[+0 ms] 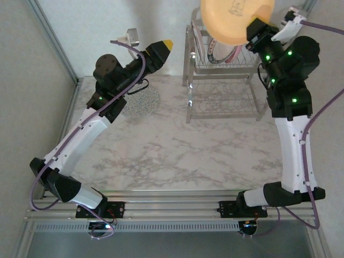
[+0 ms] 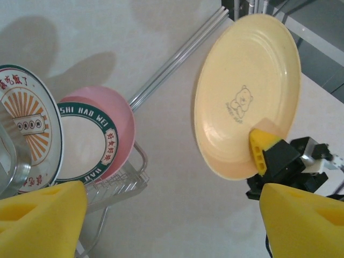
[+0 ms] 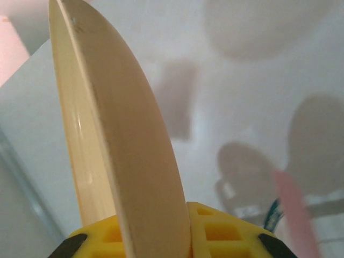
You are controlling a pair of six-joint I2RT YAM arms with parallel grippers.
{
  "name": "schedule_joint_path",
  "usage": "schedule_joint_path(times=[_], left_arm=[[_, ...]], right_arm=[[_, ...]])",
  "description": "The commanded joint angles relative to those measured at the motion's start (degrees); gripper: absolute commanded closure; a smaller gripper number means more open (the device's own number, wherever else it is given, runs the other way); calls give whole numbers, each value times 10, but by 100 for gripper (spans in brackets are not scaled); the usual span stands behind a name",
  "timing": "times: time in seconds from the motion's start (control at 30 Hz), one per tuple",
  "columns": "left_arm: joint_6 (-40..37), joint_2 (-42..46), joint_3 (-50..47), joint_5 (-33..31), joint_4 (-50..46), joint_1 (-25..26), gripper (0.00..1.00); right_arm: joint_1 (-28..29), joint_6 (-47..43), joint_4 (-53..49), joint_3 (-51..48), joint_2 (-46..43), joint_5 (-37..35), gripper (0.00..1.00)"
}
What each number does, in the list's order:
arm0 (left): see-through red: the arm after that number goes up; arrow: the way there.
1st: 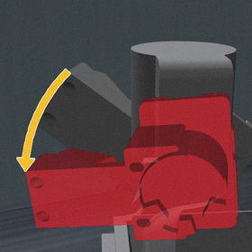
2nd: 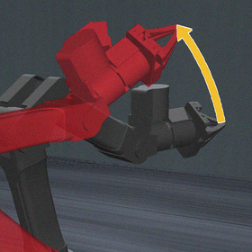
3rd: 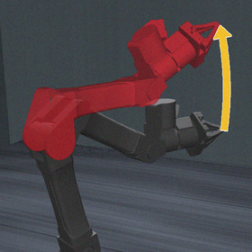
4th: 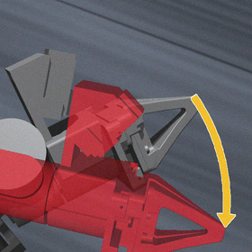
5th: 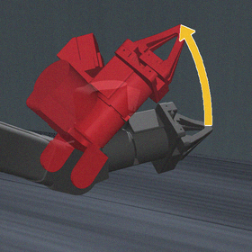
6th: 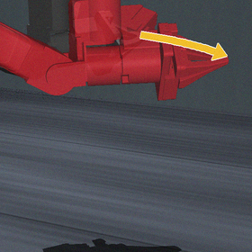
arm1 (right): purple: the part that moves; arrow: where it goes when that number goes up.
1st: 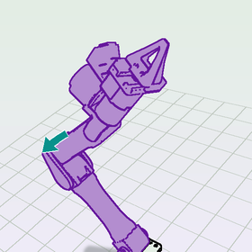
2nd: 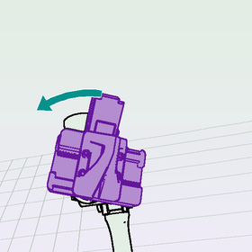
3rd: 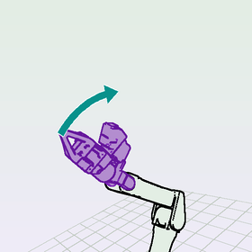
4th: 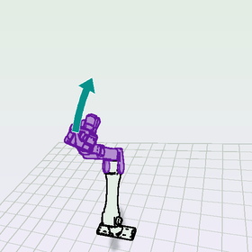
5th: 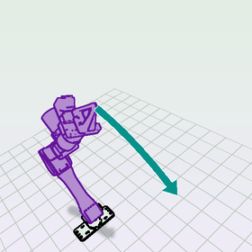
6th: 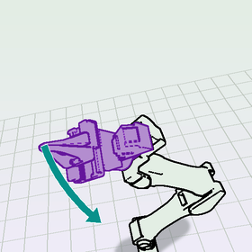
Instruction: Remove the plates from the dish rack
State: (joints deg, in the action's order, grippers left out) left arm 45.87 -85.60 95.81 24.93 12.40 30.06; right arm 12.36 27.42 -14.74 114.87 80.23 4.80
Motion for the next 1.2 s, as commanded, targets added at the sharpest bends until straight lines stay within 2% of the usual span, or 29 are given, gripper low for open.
schedule_joint_path(times=[0.0, 0.27, 0.43, 0.57, 0.73, 0.87, 0.93, 1.03, 1.07, 1.1, 1.17], left_arm=[[-16, -7, 22, 12, -17, 5, 16], [-30, -19, 32, -8, -55, 5, 19], [-37, -21, 34, -21, -67, 5, 25], [-39, -23, 34, -28, -80, 6, 42], [-35, -26, 34, -33, -88, 7, 57], [-32, -25, 33, -35, -94, 7, 63], [-32, -25, 31, -36, -98, 8, 74], [-26, -23, 31, -39, -106, 9, 100], [-23, -22, 31, -38, -111, 8, 100], [-22, -21, 30, -39, -112, 9, 100], [-19, -15, 27, -41, -114, 10, 100]], right_arm=[[22, 103, 27, -13, 14, 89, 100], [70, 133, -11, -9, 40, 145, 100], [80, 142, -31, -10, 49, 166, 100], [83, 150, -37, -7, 54, 182, 100], [95, 145, -70, 8, 69, 196, 100], [100, 143, -80, 4, 69, 194, 100], [101, 143, -87, 5, 71, 196, 100], [102, 138, -96, 5, 70, 193, 100], [103, 134, -99, 5, 68, 191, 100], [104, 129, -104, 6, 67, 187, 95], [105, 114, -111, 7, 63, 177, 80]])
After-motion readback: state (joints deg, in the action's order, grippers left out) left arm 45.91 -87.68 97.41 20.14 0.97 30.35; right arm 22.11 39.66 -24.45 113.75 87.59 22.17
